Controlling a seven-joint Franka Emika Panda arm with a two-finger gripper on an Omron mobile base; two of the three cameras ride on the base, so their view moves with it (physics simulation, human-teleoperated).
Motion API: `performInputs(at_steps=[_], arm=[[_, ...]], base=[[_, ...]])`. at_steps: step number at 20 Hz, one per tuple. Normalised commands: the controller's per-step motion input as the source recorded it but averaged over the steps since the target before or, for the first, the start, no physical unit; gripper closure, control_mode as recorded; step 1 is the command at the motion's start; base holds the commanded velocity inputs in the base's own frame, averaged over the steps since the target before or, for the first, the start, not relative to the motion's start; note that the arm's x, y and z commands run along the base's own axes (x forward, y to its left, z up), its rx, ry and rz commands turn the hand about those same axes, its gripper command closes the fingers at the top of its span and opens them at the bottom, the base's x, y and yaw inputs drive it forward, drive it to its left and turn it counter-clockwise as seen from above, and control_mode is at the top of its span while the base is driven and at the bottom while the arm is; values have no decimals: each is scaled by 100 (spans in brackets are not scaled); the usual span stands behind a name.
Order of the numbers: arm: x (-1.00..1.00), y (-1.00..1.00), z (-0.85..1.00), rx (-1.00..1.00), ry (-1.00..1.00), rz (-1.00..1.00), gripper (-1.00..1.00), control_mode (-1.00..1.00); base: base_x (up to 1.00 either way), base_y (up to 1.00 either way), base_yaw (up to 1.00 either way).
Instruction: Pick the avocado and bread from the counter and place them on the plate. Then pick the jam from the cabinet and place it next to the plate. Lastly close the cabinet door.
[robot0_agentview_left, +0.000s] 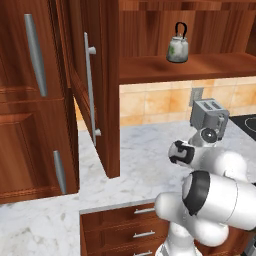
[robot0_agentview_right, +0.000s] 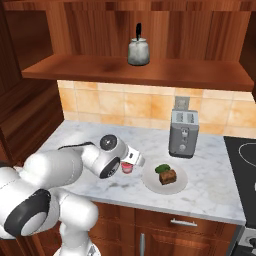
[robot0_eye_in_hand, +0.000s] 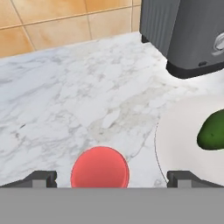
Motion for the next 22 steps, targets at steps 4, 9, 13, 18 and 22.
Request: performInputs(at_steps=[4,9,13,18,22], arm=[[-23,0,34,0,0,0,-100,-100],[-30,0,27,0,0,6,-100,-100],[-29,4,28,0,0,14,-100,-100],[-27,6,30,0,0,18,-100,-100],[-28,4,33,0,0,12,-100,-100]], base=[[0,0,0],[0,0,0],[0,0,0],[0,0,0],[0,0,0]])
